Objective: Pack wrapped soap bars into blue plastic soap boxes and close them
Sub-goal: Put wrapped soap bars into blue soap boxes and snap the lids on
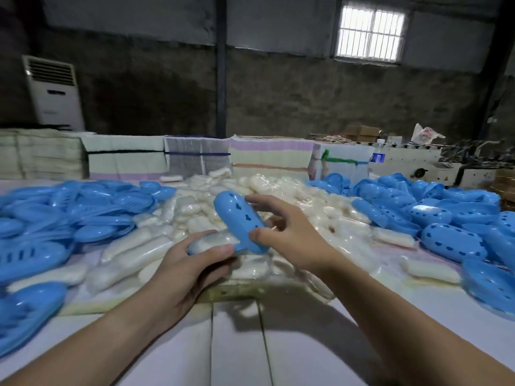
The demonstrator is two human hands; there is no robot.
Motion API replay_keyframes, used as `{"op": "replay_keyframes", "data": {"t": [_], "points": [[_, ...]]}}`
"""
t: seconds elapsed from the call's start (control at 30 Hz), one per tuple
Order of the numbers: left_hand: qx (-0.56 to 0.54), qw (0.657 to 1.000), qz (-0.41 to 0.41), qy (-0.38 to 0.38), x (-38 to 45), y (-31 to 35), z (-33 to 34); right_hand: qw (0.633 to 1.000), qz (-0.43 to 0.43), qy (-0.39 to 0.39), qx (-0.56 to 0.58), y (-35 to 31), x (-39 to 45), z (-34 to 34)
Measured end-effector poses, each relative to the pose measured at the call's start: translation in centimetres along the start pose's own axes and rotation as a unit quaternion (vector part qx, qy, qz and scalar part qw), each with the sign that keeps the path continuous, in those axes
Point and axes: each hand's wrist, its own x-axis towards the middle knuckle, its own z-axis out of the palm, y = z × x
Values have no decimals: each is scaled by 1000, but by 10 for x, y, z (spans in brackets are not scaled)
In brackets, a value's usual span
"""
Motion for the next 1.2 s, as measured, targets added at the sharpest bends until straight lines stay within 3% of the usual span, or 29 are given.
{"op": "replay_keyframes", "data": {"t": [0.2, 0.37, 0.53, 0.7, 1.2], "points": [[53, 999, -4, 11, -7, 2, 2, 1000, 17, -19, 6, 5, -7, 9], [9, 1000, -8, -2, -12, 5, 3, 998, 39, -42, -9, 7, -12, 18], [-111, 993, -36, -24, -10, 7, 2, 999, 40, 11, 21, 5, -11, 16], [-100, 993, -62, -26, -11, 10, 1, 998, 27, 19, 60, 0, -13, 19], [-62, 992, -78, -77, -19, 16, 3, 995, 15, -77, 63, 0, -15, 13]]}}
